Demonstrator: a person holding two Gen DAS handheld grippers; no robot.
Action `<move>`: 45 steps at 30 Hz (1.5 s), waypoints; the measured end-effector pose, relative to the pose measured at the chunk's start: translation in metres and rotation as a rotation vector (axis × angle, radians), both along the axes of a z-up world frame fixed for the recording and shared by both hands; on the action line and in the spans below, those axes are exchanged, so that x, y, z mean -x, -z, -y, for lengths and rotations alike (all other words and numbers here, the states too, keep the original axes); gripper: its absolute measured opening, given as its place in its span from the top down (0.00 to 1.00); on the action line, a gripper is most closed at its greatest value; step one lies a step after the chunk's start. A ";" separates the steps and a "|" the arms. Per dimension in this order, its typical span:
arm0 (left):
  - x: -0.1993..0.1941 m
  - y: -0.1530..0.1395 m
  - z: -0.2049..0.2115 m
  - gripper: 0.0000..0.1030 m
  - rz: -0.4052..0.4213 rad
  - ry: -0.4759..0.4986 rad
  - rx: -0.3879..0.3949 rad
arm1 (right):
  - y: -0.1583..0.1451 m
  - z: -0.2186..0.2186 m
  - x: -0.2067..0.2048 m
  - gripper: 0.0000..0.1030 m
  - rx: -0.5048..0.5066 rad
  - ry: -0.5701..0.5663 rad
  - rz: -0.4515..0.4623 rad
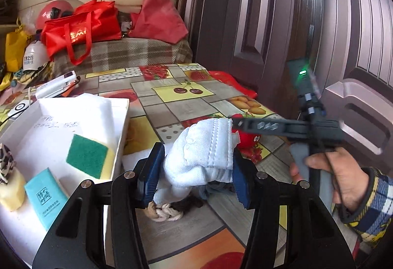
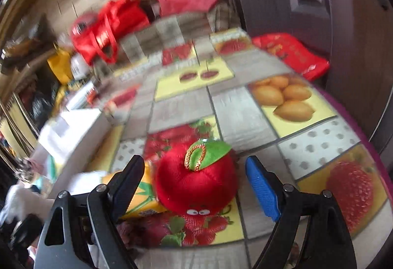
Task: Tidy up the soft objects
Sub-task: 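Grasp the white cloth with the left tool while the right tool grasps the red apple plush, then carry the white cloth and red apple plush over the white box with both tools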
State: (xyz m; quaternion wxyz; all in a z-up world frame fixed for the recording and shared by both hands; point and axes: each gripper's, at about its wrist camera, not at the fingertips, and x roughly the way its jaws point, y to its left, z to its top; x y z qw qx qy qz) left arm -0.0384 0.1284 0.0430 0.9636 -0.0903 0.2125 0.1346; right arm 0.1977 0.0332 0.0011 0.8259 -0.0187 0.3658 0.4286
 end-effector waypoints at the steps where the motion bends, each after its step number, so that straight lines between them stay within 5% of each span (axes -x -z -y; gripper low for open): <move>1: 0.002 0.000 -0.001 0.50 0.002 -0.003 0.001 | 0.003 -0.001 0.000 0.39 0.015 -0.010 -0.008; 4: 0.006 -0.002 -0.001 0.50 0.014 -0.010 -0.003 | 0.004 0.008 -0.001 0.45 -0.012 -0.004 -0.025; 10: 0.018 -0.004 0.006 0.50 0.042 -0.029 -0.043 | -0.005 0.073 0.009 0.45 -0.220 0.123 -0.039; 19: 0.023 -0.006 0.016 0.50 0.057 -0.044 -0.108 | -0.032 0.103 0.075 0.45 -0.343 0.106 0.154; 45: 0.063 -0.007 -0.001 0.49 0.077 -0.108 -0.100 | -0.037 0.049 0.136 0.45 -0.285 -0.087 0.219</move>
